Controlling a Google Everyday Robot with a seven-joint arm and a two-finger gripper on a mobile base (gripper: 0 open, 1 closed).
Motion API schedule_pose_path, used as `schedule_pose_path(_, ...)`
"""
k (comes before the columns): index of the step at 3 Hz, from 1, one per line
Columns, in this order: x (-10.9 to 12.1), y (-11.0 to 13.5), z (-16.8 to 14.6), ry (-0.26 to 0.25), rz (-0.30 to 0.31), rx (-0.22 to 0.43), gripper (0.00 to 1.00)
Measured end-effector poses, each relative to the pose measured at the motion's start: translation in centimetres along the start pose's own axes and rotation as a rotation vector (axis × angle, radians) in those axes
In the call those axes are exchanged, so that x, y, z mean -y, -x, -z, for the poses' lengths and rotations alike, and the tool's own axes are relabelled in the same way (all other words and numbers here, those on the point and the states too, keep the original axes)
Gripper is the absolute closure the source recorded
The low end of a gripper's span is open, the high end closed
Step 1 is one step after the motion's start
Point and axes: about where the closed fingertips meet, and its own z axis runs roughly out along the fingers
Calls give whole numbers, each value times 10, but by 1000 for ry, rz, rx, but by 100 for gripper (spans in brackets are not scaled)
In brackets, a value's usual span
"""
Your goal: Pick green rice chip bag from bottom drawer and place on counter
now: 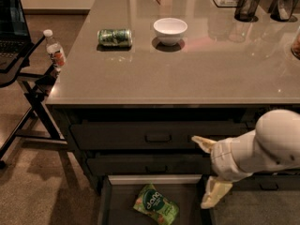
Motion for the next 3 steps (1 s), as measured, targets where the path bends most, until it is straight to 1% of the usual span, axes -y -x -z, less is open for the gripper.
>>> schedule_pose_path(1, -12, -11, -57, -15, 28, 84, 0)
schedule_pose_path(2, -22, -25, -110, -8, 34, 107, 0)
schedule_pose_path(3, -21, -45, -156, 15, -29, 101, 0)
